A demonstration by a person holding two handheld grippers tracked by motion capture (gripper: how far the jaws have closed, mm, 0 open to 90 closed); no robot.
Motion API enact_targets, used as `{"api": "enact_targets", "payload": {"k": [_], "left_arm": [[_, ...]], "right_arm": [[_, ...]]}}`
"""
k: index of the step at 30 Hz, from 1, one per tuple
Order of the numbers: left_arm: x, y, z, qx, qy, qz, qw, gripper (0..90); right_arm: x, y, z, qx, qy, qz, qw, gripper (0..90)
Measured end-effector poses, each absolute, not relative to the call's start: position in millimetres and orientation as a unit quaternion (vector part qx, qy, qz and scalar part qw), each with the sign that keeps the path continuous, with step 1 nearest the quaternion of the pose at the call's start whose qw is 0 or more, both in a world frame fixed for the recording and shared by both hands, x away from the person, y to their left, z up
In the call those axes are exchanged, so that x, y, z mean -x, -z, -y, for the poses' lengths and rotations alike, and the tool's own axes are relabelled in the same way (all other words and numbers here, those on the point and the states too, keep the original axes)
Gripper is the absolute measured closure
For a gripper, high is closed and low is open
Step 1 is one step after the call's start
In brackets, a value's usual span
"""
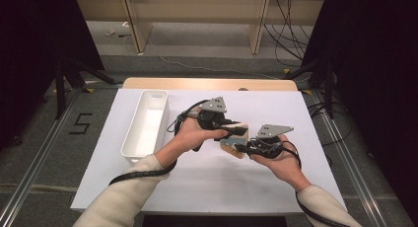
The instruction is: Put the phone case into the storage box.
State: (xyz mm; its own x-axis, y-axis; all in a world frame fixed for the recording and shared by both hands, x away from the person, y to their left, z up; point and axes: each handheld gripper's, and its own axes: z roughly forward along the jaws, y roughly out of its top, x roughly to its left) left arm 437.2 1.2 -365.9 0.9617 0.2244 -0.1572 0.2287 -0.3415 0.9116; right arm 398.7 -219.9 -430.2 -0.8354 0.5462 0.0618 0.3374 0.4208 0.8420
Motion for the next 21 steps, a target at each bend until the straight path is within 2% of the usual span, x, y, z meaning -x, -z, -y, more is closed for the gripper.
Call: {"api": "enact_targets", "payload": {"k": [7, 9, 11, 14, 21], "left_arm": [[-438.3, 366.9, -2.1, -0.819, -0.009, -0.126, 0.559, 71.4], [-438.8, 367.4, -3.1, -0.814, -0.013, -0.127, 0.567, 65.4], [-440.1, 367.2, -4.6, -0.806, -0.027, -0.128, 0.578, 54.3], [-440.4, 366.0, -6.6, -0.799, -0.046, -0.13, 0.585, 42.4], [-436.0, 366.7, -11.0, -0.798, -0.054, -0.127, 0.586, 27.9]], "right_arm": [[-398.7, 429.0, 220.3, -0.269, -0.463, -0.837, 0.108, 80.6], [-398.3, 428.8, 220.0, -0.267, -0.463, -0.838, 0.107, 80.7], [-397.6, 428.7, 218.6, -0.266, -0.461, -0.84, 0.107, 80.8], [-397.2, 428.8, 217.0, -0.266, -0.461, -0.84, 0.105, 80.8], [-397.3, 427.3, 215.9, -0.276, -0.46, -0.837, 0.105, 80.7]]}}
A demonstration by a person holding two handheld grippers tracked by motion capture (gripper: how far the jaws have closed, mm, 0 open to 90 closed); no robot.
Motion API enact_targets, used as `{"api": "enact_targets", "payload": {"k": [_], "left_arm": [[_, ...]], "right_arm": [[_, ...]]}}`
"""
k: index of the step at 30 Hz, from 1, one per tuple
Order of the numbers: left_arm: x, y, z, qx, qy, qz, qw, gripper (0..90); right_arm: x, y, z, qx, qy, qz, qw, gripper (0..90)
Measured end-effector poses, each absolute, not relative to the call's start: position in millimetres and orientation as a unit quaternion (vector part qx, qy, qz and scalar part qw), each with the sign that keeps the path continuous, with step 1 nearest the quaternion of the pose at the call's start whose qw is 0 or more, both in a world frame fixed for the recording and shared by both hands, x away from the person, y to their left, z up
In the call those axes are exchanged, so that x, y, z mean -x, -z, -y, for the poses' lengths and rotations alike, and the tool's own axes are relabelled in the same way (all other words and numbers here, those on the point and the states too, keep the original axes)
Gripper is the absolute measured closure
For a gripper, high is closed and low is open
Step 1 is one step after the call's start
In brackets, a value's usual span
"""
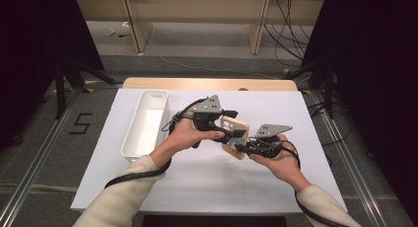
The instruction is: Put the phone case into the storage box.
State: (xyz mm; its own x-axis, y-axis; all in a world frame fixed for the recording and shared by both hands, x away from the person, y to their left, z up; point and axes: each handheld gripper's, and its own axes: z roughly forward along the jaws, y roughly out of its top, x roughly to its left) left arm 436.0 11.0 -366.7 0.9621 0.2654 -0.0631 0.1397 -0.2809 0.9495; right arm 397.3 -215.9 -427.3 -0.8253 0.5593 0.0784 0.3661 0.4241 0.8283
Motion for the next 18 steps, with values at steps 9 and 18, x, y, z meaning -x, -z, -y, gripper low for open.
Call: {"api": "enact_targets", "payload": {"k": [9, 18], "left_arm": [[-430.8, 363.7, -19.6, -0.783, -0.079, -0.139, 0.601, 14.8], [-429.1, 365.4, -33.8, -0.775, -0.103, -0.175, 0.598, 0.7]], "right_arm": [[-395.5, 427.6, 209.6, -0.276, -0.453, -0.841, 0.104, 80.6], [-396.8, 427.7, 213.4, -0.286, -0.454, -0.837, 0.107, 80.6]]}}
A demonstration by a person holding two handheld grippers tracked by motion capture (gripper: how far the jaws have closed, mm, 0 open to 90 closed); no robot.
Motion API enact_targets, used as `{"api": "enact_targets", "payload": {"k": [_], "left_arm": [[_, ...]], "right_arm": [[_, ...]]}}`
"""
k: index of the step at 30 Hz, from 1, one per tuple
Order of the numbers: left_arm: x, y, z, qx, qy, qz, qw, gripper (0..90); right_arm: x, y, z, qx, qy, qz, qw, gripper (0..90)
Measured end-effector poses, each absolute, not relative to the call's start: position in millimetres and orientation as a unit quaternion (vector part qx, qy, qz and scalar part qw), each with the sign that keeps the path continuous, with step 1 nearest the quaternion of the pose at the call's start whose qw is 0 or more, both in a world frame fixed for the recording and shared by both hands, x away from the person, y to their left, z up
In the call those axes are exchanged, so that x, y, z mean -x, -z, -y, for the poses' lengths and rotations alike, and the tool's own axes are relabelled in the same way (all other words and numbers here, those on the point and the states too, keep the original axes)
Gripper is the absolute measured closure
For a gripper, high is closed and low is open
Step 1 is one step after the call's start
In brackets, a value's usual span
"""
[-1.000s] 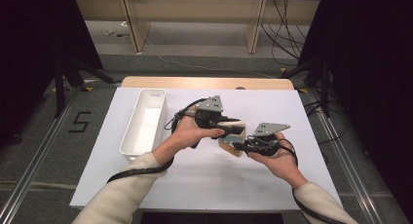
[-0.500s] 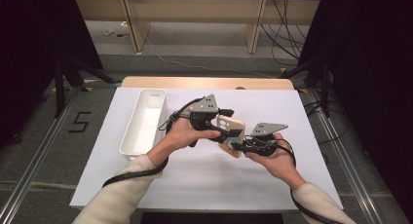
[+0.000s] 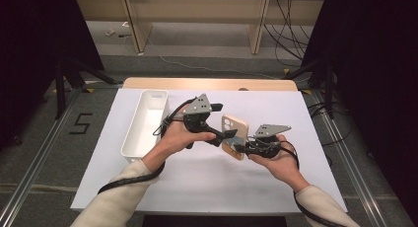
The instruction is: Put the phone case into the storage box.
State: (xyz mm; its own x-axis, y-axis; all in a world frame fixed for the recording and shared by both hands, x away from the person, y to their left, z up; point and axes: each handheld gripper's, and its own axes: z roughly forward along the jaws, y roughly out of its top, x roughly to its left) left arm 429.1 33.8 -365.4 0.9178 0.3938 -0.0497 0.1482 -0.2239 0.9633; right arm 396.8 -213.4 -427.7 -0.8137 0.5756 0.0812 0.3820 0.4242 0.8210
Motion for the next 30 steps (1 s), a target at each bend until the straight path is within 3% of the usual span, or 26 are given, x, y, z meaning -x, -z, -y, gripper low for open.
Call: {"api": "enact_targets", "payload": {"k": [11, 30], "left_arm": [[-425.7, 376.9, -48.2, -0.765, -0.127, -0.211, 0.595, 0.0], [-419.4, 386.3, -32.1, -0.76, -0.16, -0.225, 0.588, 0.0]], "right_arm": [[-397.0, 427.7, 212.1, -0.297, -0.456, -0.831, 0.113, 80.6], [-397.9, 429.7, 202.2, -0.318, -0.456, -0.822, 0.123, 80.5]]}}
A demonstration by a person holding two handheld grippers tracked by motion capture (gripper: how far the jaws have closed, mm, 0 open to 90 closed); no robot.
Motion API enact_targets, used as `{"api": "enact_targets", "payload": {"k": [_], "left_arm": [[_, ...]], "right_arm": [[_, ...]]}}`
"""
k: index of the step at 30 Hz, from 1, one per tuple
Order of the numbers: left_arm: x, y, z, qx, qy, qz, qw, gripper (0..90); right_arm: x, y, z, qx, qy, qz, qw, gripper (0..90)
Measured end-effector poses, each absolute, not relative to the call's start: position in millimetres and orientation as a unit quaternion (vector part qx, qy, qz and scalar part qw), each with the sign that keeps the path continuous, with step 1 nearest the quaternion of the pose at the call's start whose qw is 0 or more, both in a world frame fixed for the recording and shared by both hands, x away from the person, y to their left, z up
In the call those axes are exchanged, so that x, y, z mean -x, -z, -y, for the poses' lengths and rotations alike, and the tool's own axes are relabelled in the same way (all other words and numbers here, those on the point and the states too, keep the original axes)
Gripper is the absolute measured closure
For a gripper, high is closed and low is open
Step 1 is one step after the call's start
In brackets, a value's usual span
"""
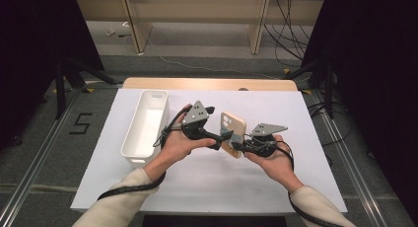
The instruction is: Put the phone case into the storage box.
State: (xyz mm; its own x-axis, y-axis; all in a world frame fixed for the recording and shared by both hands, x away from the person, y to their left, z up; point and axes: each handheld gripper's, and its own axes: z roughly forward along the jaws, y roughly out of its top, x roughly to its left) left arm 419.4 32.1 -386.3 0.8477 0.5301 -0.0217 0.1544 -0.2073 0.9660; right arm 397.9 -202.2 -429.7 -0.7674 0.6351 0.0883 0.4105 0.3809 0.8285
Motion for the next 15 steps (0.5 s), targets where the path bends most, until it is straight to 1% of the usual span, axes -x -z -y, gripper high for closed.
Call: {"api": "enact_targets", "payload": {"k": [15], "left_arm": [[-418.8, 388.9, -14.4, -0.757, -0.169, -0.23, 0.588, 0.0]], "right_arm": [[-397.0, 431.3, 194.8, -0.33, -0.455, -0.817, 0.126, 80.5]]}}
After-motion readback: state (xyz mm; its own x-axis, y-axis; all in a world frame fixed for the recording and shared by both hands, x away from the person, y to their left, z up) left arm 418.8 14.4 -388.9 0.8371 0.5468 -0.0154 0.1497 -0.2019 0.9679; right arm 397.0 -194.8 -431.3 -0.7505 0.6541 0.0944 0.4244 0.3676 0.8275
